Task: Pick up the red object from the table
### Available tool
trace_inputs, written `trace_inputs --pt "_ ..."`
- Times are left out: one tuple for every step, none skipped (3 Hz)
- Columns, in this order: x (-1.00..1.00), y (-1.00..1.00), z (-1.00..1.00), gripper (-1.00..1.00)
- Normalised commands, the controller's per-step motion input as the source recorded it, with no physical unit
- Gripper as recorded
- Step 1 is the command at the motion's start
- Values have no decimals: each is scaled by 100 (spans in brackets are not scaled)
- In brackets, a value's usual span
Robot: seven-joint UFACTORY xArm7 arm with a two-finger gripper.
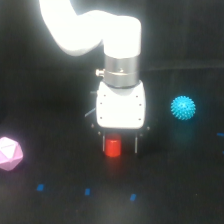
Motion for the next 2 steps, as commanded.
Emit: trace_inputs --pt "26 0 34 -68" --pt "11 15 80 -100"
